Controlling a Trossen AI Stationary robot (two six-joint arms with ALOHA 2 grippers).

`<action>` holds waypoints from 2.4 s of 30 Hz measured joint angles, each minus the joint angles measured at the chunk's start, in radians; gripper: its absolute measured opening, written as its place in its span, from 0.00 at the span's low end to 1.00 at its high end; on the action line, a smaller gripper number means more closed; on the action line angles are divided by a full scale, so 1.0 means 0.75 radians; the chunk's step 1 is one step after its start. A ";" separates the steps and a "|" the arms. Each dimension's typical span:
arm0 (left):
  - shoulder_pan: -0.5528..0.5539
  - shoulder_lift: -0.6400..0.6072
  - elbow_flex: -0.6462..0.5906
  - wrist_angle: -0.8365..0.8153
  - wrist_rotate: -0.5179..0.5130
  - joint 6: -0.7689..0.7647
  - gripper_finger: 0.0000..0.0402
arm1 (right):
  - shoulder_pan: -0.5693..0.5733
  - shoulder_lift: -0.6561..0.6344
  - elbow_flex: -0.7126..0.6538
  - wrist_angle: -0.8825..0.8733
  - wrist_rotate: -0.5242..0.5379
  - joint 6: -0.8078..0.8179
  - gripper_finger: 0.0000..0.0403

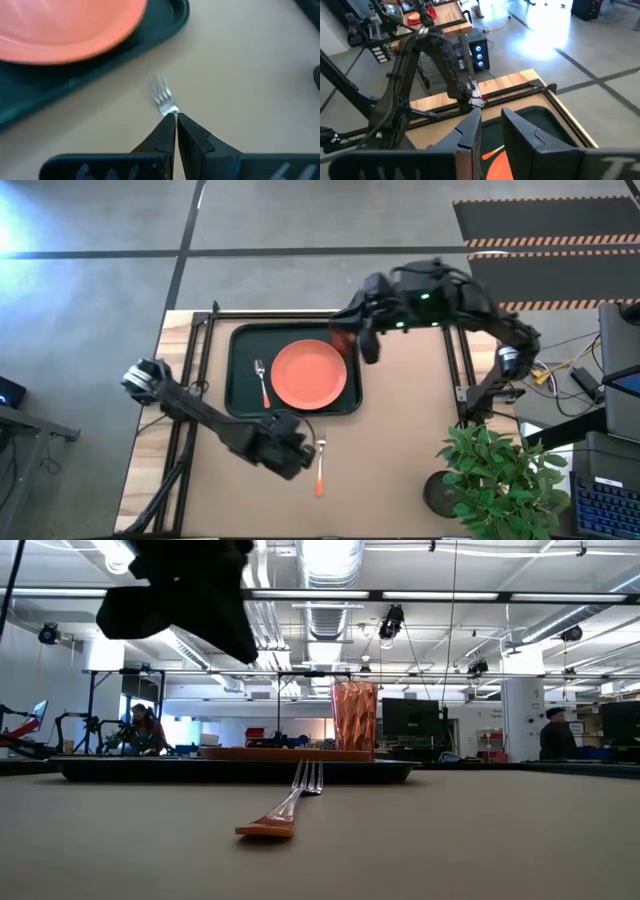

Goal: Pick and place plate/cup/fork/spoon on tray
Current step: Put the orange fork beside the orange spoon on the black tray

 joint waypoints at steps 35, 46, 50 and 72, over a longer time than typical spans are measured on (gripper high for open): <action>0.065 0.295 0.139 0.294 0.535 -0.467 0.13 | -0.001 -0.356 0.000 -0.270 0.003 -0.258 0.16; 0.083 0.295 0.120 0.300 0.556 -0.367 0.06 | -0.001 -0.355 0.000 -0.286 0.000 -0.335 0.16; 0.085 0.294 0.099 0.300 0.556 -0.353 0.06 | -0.001 -0.349 0.000 -0.286 0.000 -0.338 0.16; 0.208 0.295 0.017 0.361 0.596 -0.333 0.25 | -0.001 -0.312 0.000 -0.286 -0.030 -0.358 0.16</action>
